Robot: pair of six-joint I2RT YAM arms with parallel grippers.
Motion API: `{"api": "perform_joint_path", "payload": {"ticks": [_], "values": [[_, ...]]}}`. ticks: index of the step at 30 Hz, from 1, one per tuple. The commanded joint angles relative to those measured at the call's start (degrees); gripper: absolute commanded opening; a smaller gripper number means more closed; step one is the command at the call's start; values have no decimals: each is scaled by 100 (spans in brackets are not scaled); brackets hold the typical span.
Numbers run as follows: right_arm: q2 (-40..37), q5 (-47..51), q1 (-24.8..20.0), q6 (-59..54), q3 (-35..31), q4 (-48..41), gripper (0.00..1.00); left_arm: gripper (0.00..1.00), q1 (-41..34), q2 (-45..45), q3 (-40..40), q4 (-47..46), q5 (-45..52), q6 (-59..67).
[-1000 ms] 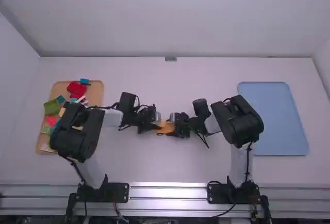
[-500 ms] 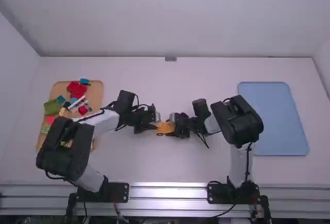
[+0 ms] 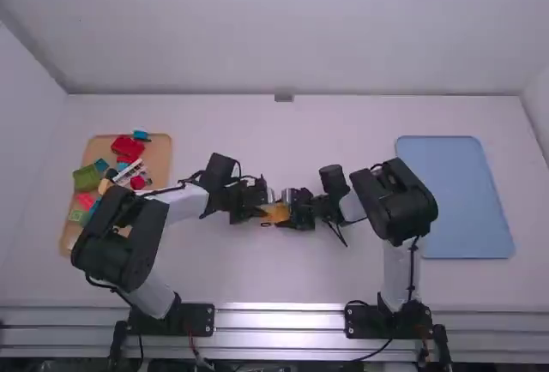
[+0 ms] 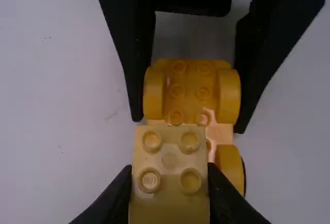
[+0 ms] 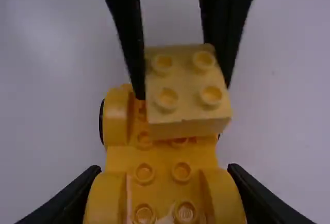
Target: Assemble lego blocks to make yellow taxi
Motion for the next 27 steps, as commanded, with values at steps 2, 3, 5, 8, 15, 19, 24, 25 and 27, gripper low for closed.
{"api": "perform_joint_path", "payload": {"ticks": [2, 3, 5, 8, 15, 19, 24, 25, 27], "values": [[76, 195, 125, 13, -66, -92, 54, 6, -55, 28, 22, -125, 127, -55], [76, 212, 136, 11, -66, -92, 54, 6, -55, 28, 22, -164, 127, -20], [76, 267, 122, 13, -66, -94, 54, 6, -55, 28, 22, -219, 109, 9], [76, 293, 125, 37, -66, -98, 54, 6, -48, 28, 24, -293, 120, 4], [76, 295, 125, 33, -63, -90, 54, 6, -22, 28, 22, -485, 107, 9], [76, 293, 122, 35, -61, -87, 54, 3, -66, 28, 26, -522, 133, 9], [76, 297, 125, 33, -61, -76, 54, 2, -61, 28, 26, -442, 170, 9], [76, 299, 122, 33, -61, -76, 54, 2, -70, 28, 26, -426, 166, 11], [76, 308, 122, 35, -61, -79, 54, 2, -70, 28, 28, -391, 181, 11]]}}
